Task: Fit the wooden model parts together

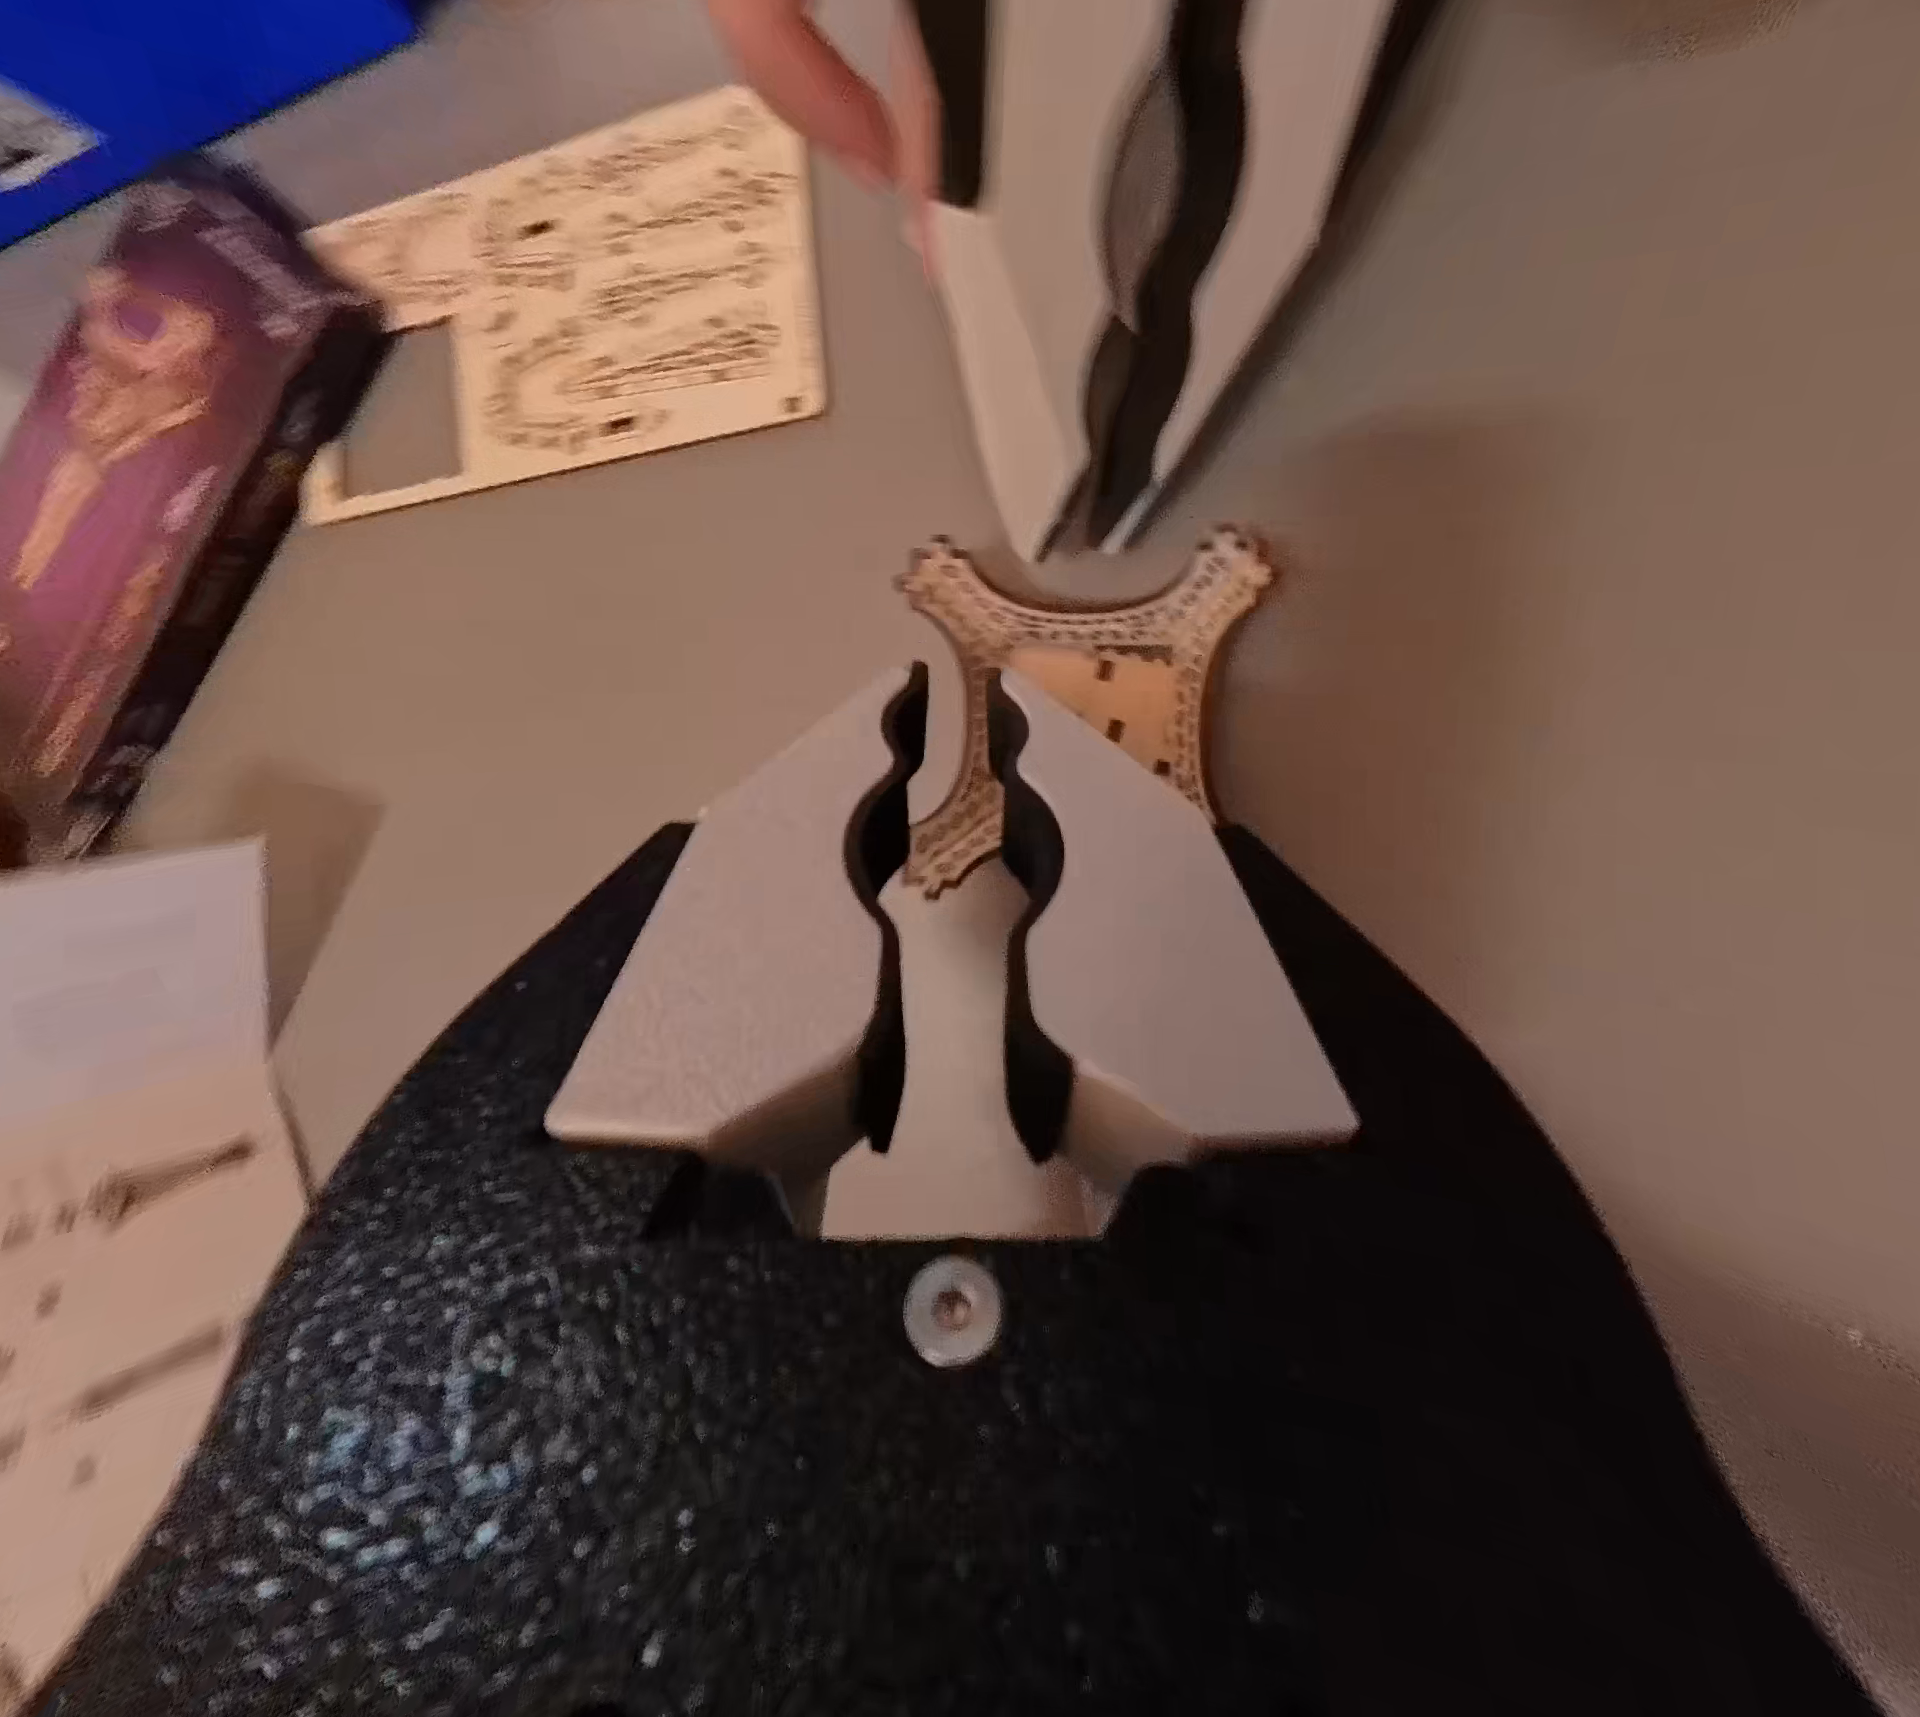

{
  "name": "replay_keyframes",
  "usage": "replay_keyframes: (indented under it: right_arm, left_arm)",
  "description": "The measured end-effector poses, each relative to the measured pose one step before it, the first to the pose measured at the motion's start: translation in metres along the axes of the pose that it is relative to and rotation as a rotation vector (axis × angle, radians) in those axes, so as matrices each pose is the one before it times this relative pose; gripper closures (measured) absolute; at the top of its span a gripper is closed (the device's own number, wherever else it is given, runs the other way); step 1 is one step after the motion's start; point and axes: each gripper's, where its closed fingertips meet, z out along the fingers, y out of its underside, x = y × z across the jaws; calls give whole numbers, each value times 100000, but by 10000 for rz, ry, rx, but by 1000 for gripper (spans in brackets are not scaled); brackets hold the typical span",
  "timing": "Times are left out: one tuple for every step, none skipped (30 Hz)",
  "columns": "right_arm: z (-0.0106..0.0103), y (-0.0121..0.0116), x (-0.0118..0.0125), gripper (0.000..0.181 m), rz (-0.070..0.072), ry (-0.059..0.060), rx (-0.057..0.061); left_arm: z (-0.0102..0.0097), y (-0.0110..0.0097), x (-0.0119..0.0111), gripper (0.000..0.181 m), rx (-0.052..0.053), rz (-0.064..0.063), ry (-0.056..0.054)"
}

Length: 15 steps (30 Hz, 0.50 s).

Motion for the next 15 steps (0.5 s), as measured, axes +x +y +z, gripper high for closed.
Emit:
replay_keyframes:
  right_arm:
    - [166, -28, 263, 169, -529, 281, -191]
    - [40, -121, 498, 169, -664, 443, -145]
    - [-1, -110, 441, 169, -668, 371, -123]
    - [73, -39, 95, 169, -552, 127, -104]
    - [186, 59, -284, 169, -406, -138, -99]
    - [207, 89, -312, 168, -336, -160, -84]
    - [127, -150, -15, 167, -353, 18, 58]
    - [40, -347, 128, 168, -265, 64, 171]
    - [69, -333, -36, 168, -66, -121, 156]
    - [110, -152, -163, 168, 18, -249, 62]
    - [135, 44, 45, 167, -63, -79, -53]
    - [81, 142, 57, 167, -177, -34, -121]
    - [38, 105, -154, 167, -167, -164, -91]
    - [5, 29, -151, 167, -69, -158, -42]
    - [-18, 4, -88, 166, -26, -104, 6]
  left_arm:
    - [-786, -136, -717, 174, 58, -617, -558]
    - [-848, 65, -556, 174, -74, -754, -456]
    - [-831, 177, -187, 174, -112, -838, -225]
    - [-689, 413, 188, 174, -180, -1001, 11]
    - [-450, 652, 428, 174, -303, -1099, 239]
    - [-176, 672, 314, 174, -274, -975, 222]
    - [69, 447, -21, 174, -100, -774, 68]
    - [279, 368, 33, 175, -48, -634, 179]
    - [408, 513, 321, 175, -197, -587, 462]
    - [470, 574, 314, 174, -304, -536, 545]
    - [451, 281, 113, 172, -135, -460, 431]
    - [378, 70, -50, 170, -2, -350, 328]
    - [288, 270, -302, 169, -148, -363, 178]
    - [153, 362, -591, 167, -255, -365, -44]
    - [52, 85, -338, 165, -67, -207, 25]
